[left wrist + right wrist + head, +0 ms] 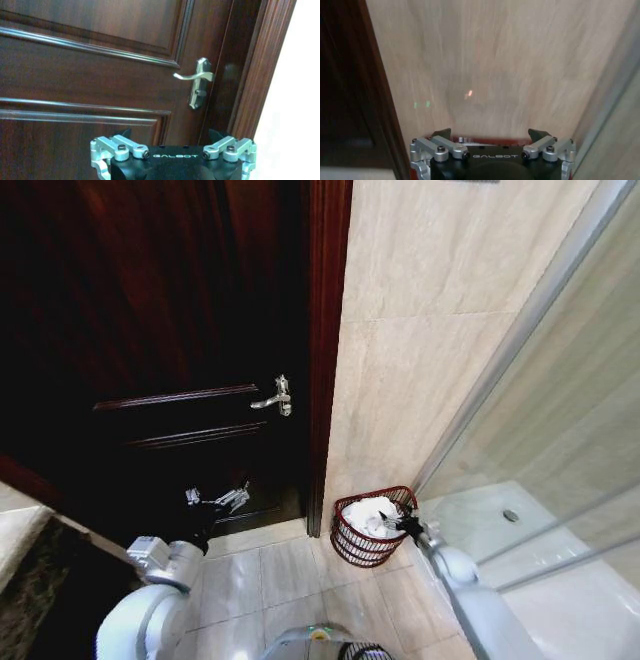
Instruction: Discard the used towel into the hamper.
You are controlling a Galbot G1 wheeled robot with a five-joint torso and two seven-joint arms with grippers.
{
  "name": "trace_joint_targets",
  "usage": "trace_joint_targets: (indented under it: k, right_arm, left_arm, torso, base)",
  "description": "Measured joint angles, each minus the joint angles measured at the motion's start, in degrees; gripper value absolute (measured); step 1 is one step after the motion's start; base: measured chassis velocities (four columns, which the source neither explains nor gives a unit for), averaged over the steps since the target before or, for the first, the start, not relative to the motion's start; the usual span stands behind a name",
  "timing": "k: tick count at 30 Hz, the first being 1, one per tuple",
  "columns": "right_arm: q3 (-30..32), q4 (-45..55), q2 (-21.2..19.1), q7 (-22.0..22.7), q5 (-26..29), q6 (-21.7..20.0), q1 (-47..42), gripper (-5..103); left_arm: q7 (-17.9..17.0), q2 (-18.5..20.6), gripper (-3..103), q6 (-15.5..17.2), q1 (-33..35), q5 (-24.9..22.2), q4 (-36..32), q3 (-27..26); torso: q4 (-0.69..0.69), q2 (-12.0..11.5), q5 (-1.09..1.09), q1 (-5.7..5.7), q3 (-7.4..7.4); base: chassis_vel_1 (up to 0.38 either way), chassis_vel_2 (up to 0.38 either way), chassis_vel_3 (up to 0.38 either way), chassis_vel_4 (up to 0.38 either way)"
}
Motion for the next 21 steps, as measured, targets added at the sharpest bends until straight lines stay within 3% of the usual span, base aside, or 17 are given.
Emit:
trace_joint_targets:
  k: [7, 12, 15, 21]
  right_arm:
    - [7.85, 15.52, 3.81, 1.42, 3.87, 1.97, -11.6, 100]
    - [13.96, 23.26, 9.32, 0.94, 4.57, 6.08, -20.45, 100]
    - [17.25, 26.3, 13.94, 0.52, 5.13, 10.9, -25.05, 100]
    - [18.36, 29.22, 17.5, 2.51, 5.06, 16.22, -28.14, 100]
  left_arm:
    - [0.01, 0.0, 100, 0.0, 0.0, 0.0, 0.0, 0.0]
    - [0.0, 0.0, 100, 0.0, 0.0, 0.0, 0.0, -0.01]
    - [0.0, 0.0, 100, 0.0, 0.0, 0.0, 0.0, 0.0]
    - [0.0, 0.0, 100, 0.0, 0.0, 0.0, 0.0, 0.0]
  torso:
    - [0.03, 0.0, 0.0, 0.0, 0.0]
    - [0.02, 0.0, 0.0, 0.0, 0.0]
    - [0.02, 0.0, 0.0, 0.0, 0.0]
    - [0.02, 0.0, 0.0, 0.0, 0.01]
  base:
    - [0.0, 0.0, 0.0, 0.0]
    - [0.0, 0.0, 0.0, 0.0]
    - [0.0, 0.0, 0.0, 0.0]
    - [0.0, 0.0, 0.0, 0.0]
